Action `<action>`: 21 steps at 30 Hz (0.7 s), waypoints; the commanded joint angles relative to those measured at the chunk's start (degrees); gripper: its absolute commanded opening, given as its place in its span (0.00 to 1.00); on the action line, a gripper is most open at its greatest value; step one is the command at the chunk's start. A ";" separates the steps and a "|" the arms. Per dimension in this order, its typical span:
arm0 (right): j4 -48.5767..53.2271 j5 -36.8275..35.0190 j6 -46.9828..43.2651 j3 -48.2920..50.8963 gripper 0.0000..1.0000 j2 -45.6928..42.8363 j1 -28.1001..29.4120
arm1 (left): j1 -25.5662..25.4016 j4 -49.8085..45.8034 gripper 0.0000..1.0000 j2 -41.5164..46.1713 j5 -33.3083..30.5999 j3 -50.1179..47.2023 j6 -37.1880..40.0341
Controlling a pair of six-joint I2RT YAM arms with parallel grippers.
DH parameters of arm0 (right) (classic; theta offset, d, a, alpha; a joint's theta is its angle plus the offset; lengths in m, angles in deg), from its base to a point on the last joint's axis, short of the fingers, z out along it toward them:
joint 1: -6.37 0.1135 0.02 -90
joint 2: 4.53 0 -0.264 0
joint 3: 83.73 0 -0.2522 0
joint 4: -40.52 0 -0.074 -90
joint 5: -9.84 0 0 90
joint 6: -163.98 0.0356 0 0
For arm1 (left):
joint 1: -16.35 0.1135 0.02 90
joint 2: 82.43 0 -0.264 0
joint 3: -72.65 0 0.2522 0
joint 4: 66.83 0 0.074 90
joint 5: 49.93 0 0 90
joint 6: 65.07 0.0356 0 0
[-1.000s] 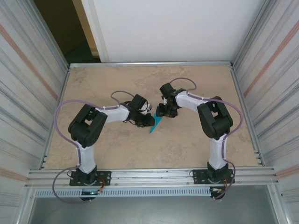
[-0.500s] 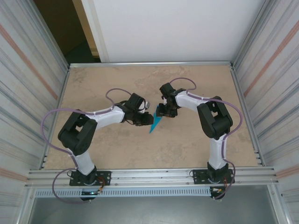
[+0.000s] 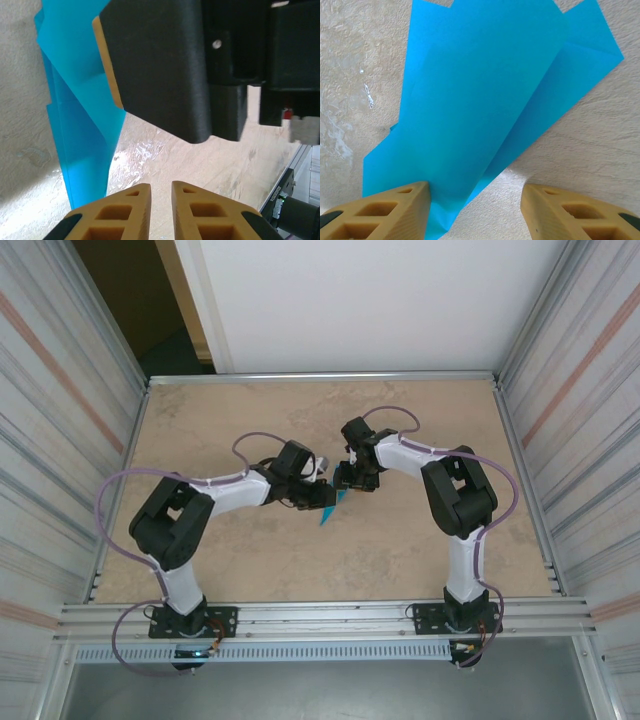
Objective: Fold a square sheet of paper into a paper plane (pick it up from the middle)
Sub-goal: Fold the wing for the fifth time at the center of the table.
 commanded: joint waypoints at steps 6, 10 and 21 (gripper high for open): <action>0.08 -1.72 1.55 5.76 0.54 12.96 0.84 | -0.56 -1.71 0.20 -2.76 -0.47 0.40 1.55; 0.19 -1.78 1.47 5.83 0.54 12.91 0.77 | -0.56 -2.51 0.20 -4.01 -0.76 0.88 1.84; 0.50 -1.78 1.51 5.75 0.54 12.86 0.73 | -0.56 -4.84 0.19 -4.98 -3.55 1.36 2.48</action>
